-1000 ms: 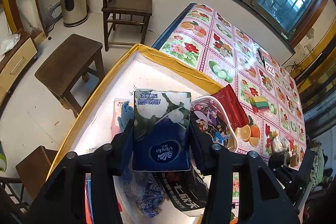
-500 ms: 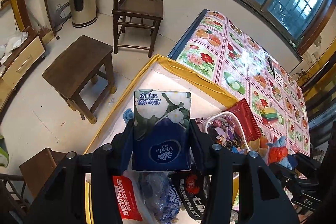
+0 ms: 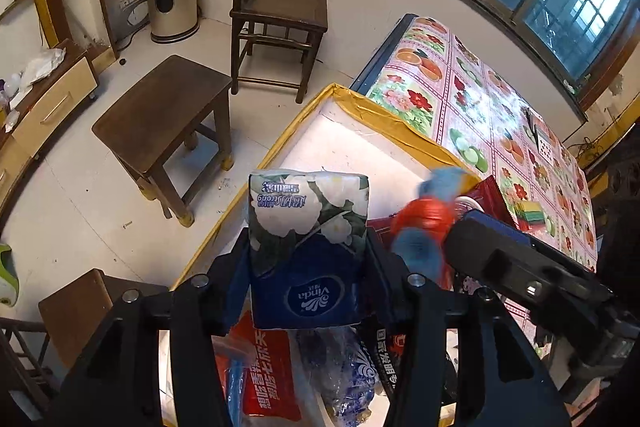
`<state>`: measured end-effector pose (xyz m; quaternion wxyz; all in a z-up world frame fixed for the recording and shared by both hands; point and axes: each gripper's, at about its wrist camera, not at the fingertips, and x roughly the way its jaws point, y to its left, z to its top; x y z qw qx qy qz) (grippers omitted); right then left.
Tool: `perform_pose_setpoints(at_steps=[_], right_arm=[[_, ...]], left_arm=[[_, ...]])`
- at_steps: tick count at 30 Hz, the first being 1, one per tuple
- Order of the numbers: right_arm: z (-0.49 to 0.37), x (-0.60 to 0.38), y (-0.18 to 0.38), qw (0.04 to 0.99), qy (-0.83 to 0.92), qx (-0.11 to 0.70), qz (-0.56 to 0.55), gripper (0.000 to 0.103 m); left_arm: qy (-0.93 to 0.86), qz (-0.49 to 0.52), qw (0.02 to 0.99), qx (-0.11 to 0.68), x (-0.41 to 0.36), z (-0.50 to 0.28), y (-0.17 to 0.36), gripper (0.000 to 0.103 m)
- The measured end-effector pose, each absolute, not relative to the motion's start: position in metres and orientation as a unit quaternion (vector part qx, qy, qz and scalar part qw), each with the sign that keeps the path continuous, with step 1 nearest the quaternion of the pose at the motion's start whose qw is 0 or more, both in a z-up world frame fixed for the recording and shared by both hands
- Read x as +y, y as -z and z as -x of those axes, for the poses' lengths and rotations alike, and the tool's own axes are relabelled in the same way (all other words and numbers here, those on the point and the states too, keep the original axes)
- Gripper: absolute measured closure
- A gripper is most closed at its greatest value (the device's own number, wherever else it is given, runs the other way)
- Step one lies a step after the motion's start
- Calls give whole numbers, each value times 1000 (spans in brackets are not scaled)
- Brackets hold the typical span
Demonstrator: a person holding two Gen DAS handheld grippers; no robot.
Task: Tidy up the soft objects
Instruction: 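Lower the Vinda box into the yellow box while the right carries the blue glove there, then grasp the striped sponge pack with the left gripper while the right grasps the red plastic bag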
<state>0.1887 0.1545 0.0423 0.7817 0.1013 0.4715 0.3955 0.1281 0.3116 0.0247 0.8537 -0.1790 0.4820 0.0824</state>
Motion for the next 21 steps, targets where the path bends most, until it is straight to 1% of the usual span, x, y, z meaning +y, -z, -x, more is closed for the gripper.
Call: perform_pose_setpoints(at_steps=[2,7,8,10,11,12,14,19,21], right_arm=[[-184,148,-49,794,-386,463,-77,14],[-167,119,-61,800,-393,445,-90,14],[-164,113,-64,801,-393,441,-94,14],[-155,100,-70,802,-398,435,-97,14],[-151,93,-74,804,-398,431,-98,12],[-147,86,-76,806,-396,428,-101,8],[-140,71,-81,807,-396,423,-110,5],[-122,26,-97,823,-380,406,-111,3],[-115,1,-105,833,-364,403,-103,0]], left_arm=[[-81,184,853,482,309,-129,-24,52],[-78,178,856,480,298,-125,-30,44],[-80,173,858,477,296,-123,-32,41],[-80,170,863,468,292,-119,-37,33],[-79,169,865,465,290,-118,-40,29],[-80,166,867,464,287,-117,-42,29],[-84,154,871,459,282,-114,-47,29],[-72,145,876,455,263,-105,-55,29],[-61,141,878,454,251,-101,-59,27]])
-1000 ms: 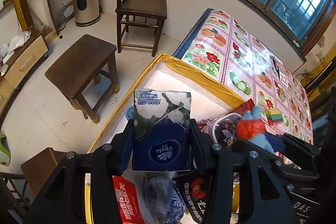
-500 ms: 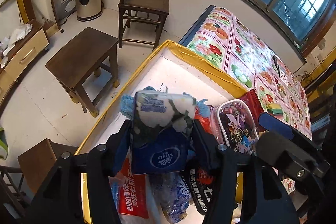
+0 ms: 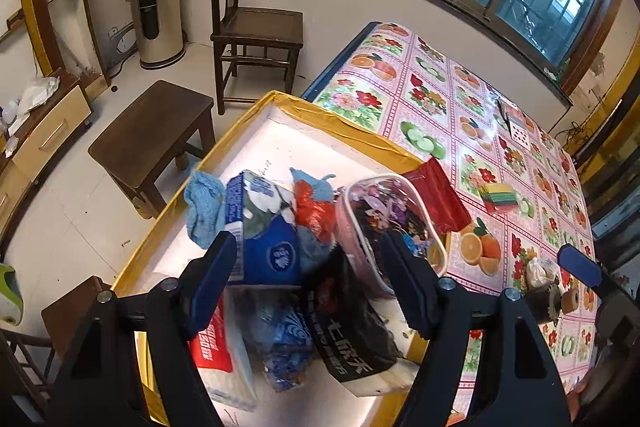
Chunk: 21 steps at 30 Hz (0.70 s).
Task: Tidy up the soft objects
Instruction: 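Grasp the striped sponge pack with the left gripper while the right grasps the red plastic bag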
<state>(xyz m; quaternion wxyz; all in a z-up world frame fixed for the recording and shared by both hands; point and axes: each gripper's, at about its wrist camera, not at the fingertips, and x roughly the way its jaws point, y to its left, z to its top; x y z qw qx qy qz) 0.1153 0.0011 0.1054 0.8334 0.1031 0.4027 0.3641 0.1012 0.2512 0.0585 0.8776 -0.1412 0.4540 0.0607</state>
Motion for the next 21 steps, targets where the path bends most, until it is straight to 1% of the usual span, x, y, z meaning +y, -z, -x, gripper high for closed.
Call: perform_pose_setpoints(at_steps=[3,6,10,15,21], right_arm=[[-111,-43,-118,858,-319,395,-75,0],[-110,-93,-121,877,-265,396,-63,0],[-112,-158,-112,884,-216,408,-81,0],[-114,-217,-99,885,-186,415,-95,0],[-124,-263,-78,882,-166,431,-95,0]], left_arm=[[-31,138,879,455,229,-99,-63,22],[-5,127,881,455,199,-104,-69,22],[30,104,882,459,155,-121,-72,20],[96,43,877,468,89,-159,-64,16],[153,-12,852,500,15,-215,-40,15]])
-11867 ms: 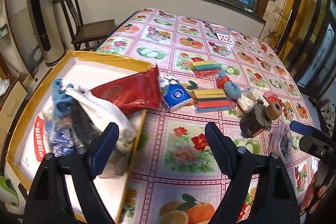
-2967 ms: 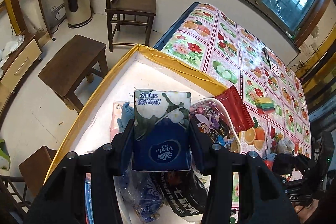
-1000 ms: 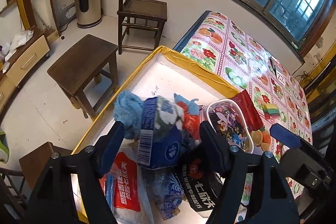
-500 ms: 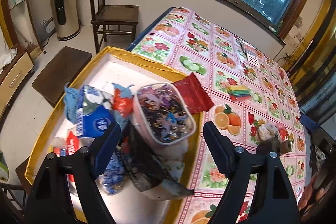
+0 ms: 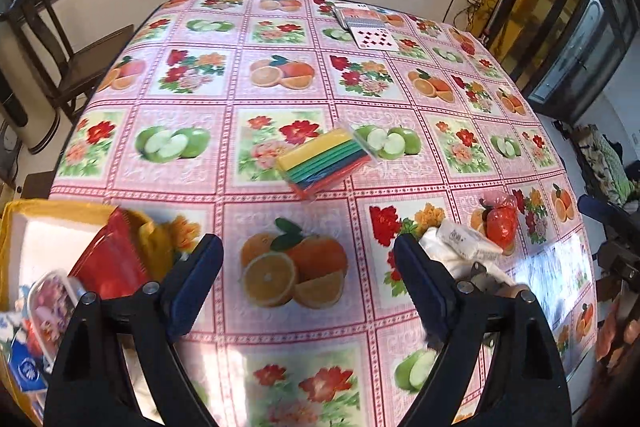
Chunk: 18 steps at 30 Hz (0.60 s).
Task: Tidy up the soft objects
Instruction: 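Grasp the striped sponge pack with the left gripper while the right grasps the red plastic bag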
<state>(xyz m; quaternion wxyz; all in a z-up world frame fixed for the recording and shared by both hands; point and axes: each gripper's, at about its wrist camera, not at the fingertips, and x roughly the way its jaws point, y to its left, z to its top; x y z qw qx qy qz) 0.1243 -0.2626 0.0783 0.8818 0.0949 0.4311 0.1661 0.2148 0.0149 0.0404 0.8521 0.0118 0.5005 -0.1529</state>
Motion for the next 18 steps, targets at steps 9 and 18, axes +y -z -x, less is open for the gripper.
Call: perform_pose_setpoints(at_steps=[9,18], right_arm=[[-139,-306,-44,868,-151,454,-136,0],[-153,-304,-26,857,-152,475,-129,0]], left_arm=[[189,-94,827,521,-44,-274,-2,15],[204,-156,802,539,-53,-293,27,16]])
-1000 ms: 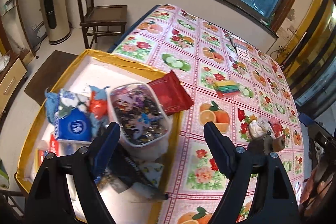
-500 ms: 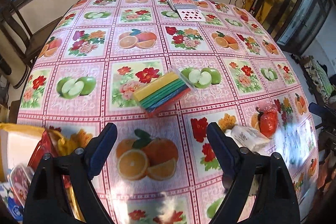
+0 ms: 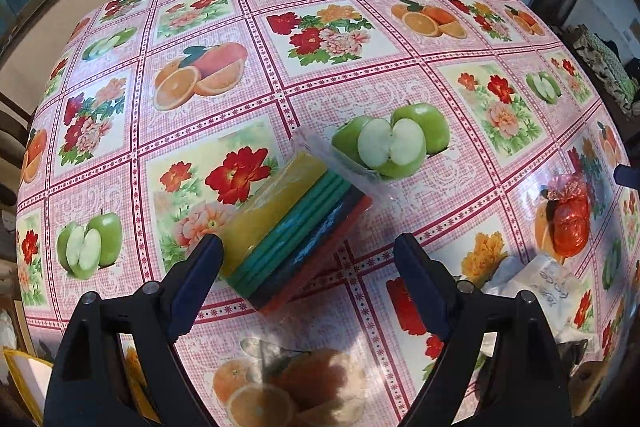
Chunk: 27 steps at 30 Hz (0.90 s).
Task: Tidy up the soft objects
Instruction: 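Grasp the striped sponge pack with the left gripper while the right grasps the red plastic bag, then carry the sponge pack and red bag into the yellow box and release both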
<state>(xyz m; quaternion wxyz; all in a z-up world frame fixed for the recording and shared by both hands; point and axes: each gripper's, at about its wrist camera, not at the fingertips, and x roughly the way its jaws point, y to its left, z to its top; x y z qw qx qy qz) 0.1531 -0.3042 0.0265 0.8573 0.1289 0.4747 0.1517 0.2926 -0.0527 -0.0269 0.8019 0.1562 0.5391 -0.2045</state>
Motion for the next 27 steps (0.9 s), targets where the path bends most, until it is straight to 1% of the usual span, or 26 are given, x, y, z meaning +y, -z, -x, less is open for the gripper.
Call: perform_pose_setpoints(at_steps=[4,7,12,17,20,22,23,24,25,27], right_arm=[[-159,-300,-19,853,-141,488,-120,0],[-164,-294,-11,849,-120,503,-110,0],[-171,-285,9,839,-83,524,-120,0],[-179,-267,28,836,-68,540,-70,1],[-181,-265,32,845,-55,530,-45,1],[-183,-270,31,846,-53,528,-45,7],[-184,-271,31,848,-48,527,-34,14],[-182,-271,31,849,-44,526,-17,21],[-180,-270,31,850,-41,526,0,24],[-174,-269,31,849,-39,527,26,33]], left_arm=[[220,-162,802,530,-55,-297,30,16],[225,-171,794,538,-60,-303,35,15],[243,-152,791,541,-61,-307,38,13],[239,-151,786,551,-57,-299,39,12],[231,-145,786,555,-54,-295,38,13],[224,-137,788,557,-53,-292,36,22],[223,-133,791,554,-53,-291,34,40],[222,-130,794,551,-53,-288,31,62],[218,-126,795,552,-53,-287,30,63],[203,-124,791,563,-52,-283,30,63]])
